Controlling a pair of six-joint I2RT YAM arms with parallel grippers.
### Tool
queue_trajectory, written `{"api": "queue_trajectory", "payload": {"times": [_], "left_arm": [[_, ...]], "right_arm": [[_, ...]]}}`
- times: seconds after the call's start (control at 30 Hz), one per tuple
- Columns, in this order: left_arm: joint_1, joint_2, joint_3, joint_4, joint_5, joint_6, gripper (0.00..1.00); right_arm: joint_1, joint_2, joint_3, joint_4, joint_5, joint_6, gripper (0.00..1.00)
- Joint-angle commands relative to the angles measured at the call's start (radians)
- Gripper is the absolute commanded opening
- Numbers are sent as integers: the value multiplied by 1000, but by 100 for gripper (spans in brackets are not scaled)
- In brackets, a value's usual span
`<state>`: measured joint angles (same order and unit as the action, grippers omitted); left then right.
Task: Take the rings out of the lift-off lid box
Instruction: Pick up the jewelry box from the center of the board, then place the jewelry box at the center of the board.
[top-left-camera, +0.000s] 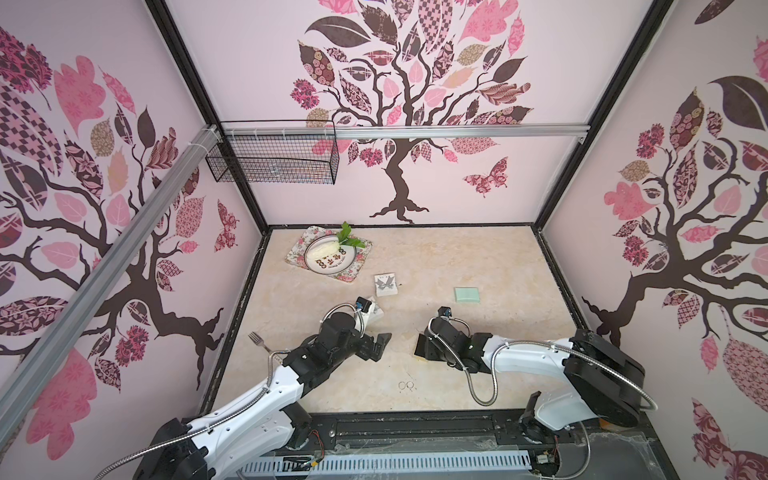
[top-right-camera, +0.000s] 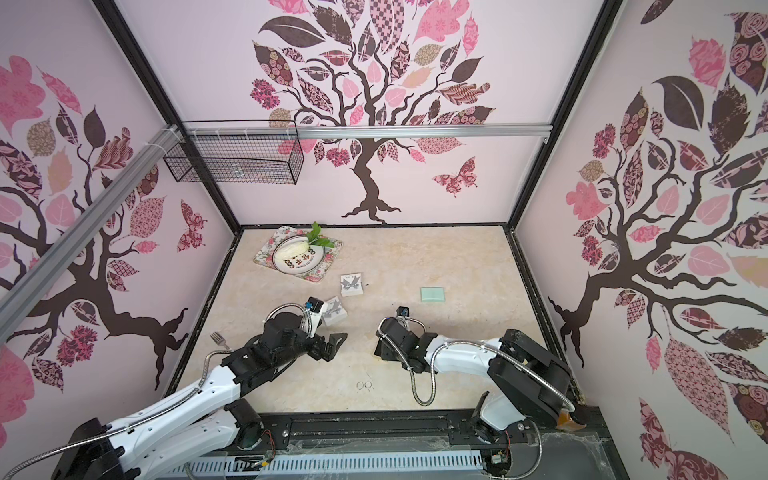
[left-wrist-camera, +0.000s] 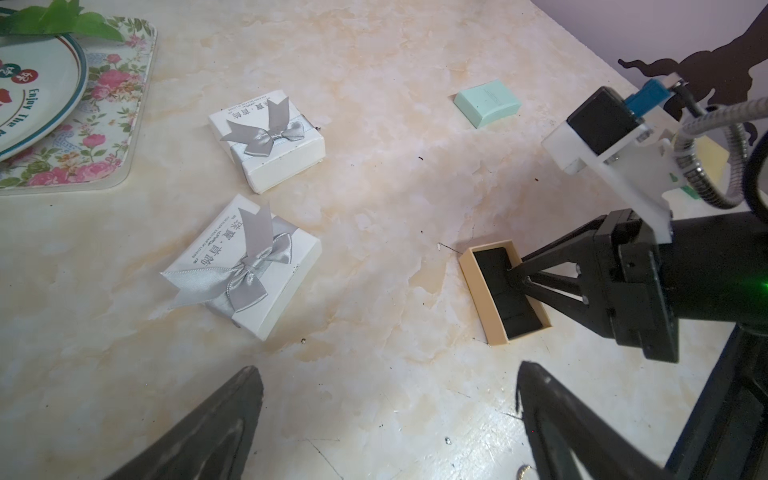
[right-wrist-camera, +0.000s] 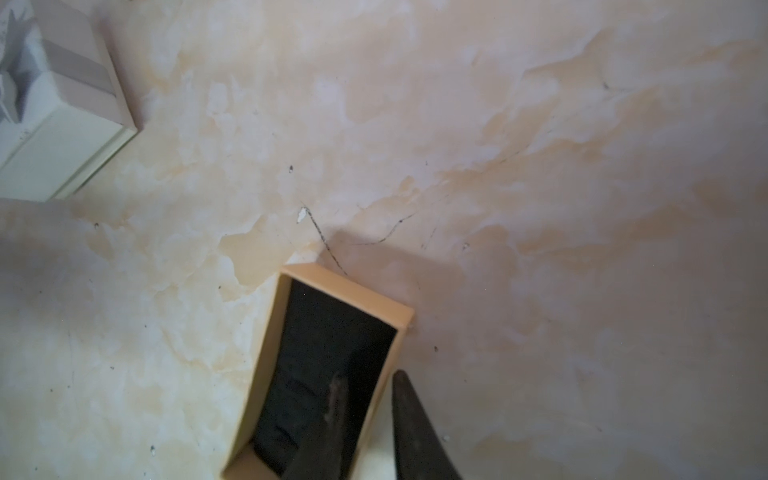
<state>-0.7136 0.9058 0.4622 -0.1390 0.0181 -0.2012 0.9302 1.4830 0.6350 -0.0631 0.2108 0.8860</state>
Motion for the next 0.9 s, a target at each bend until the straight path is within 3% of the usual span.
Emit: {"api": "queue_trajectory", "payload": {"times": [0.0,0.17,0.47,0.8,0.87], "left_arm": [[5,-12,-20,31,9,14,98],[6,-22,-22,24,5,14,98],[6,-18,-11,26,4,12,98],[6,31,3,24,14,24,98],[6,30,6,17,8,23,98]], "right_arm": [[-12,20,34,-24,11,268,12],[-50,7,71,-100,28,138,3],[-185,97,241,-212,78,-279,2],[-235,266,354,-199,62,-398,2],[-236,267,355,-199,58,-406,10]]}}
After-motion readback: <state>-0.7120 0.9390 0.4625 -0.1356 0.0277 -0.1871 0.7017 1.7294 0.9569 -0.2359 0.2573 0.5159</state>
